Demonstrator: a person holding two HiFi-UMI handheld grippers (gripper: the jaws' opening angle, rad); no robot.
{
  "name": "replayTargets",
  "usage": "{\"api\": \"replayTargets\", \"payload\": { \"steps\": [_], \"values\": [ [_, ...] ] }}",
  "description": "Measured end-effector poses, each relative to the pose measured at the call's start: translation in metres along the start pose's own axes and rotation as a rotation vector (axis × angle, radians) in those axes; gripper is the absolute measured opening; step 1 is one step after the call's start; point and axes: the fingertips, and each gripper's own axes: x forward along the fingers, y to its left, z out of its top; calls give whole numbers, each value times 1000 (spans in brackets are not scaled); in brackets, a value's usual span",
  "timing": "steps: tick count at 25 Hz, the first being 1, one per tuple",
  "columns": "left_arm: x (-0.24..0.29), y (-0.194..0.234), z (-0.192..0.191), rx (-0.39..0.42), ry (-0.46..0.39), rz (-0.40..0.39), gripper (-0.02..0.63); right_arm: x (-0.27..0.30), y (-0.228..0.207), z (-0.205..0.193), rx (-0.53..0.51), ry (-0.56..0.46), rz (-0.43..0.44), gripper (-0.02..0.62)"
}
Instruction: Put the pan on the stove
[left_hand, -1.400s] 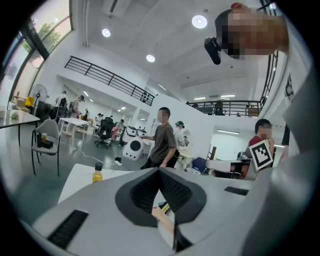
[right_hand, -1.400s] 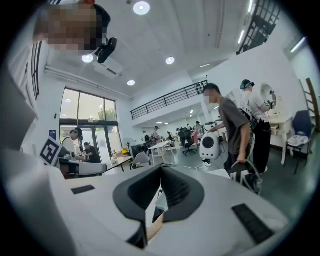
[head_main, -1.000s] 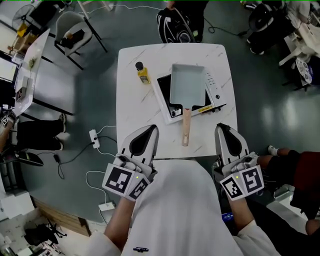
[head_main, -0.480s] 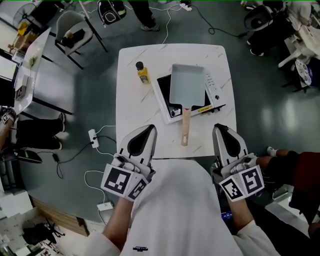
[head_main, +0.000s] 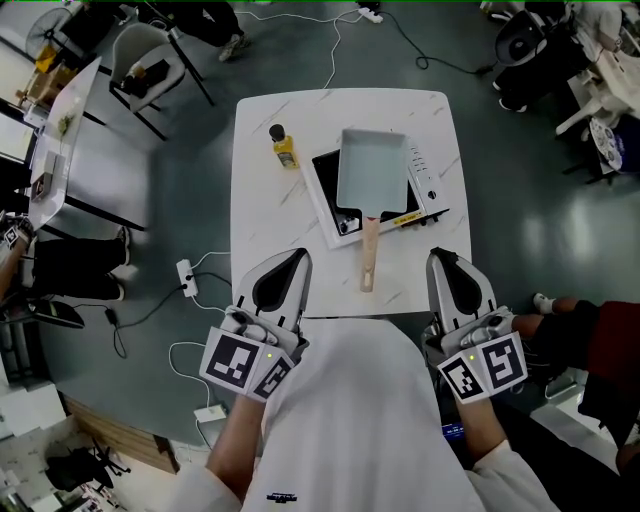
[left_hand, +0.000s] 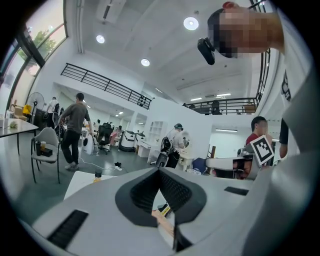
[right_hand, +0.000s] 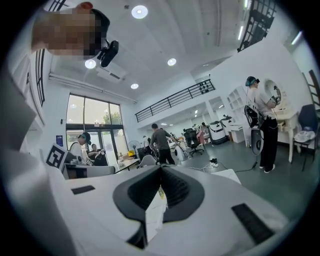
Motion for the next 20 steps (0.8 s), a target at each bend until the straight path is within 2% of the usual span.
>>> {"api": "replayTargets", "payload": {
  "steps": [20],
  "values": [
    [-6,-4,3,30,6,-18,0,2,5,-1,4,-4,-18,3]
  ]
}}
